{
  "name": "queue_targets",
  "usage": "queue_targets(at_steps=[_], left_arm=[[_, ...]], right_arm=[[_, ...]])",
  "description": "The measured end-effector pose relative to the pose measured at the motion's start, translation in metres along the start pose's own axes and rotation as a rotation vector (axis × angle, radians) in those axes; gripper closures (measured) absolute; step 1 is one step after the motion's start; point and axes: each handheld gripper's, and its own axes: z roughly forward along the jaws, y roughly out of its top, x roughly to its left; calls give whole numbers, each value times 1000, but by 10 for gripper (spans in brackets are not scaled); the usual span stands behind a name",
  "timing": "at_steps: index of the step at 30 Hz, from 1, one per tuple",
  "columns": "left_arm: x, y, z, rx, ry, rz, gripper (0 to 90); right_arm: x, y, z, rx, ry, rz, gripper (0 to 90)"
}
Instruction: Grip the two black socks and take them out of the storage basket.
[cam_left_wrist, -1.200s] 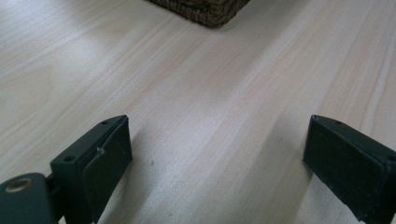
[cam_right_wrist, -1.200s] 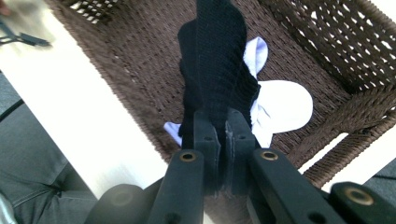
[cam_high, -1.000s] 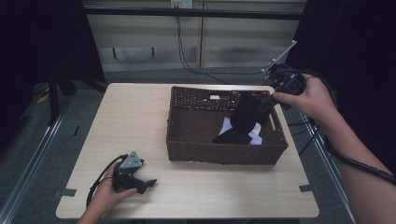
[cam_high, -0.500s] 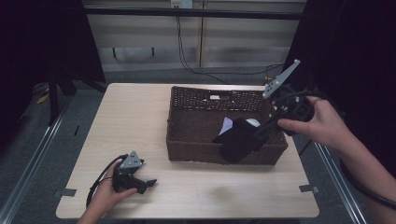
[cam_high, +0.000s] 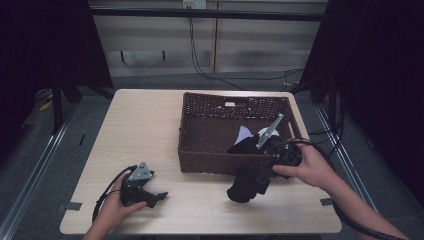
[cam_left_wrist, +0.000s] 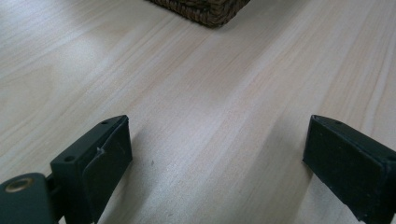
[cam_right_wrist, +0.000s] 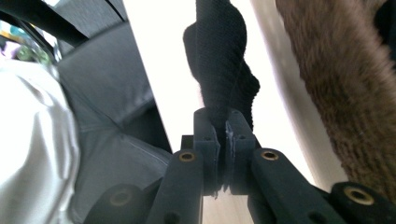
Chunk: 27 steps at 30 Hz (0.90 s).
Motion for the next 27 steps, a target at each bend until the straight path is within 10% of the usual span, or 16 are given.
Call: queue_targets(at_steps=[12, 27], left_arm=[[0, 0, 0, 0, 0, 0, 73], [0, 0, 0, 0, 0, 0, 72]], right_arm=[[-21, -13, 27, 66, -69, 62, 691], [-9, -8, -1, 31, -108, 55, 499]])
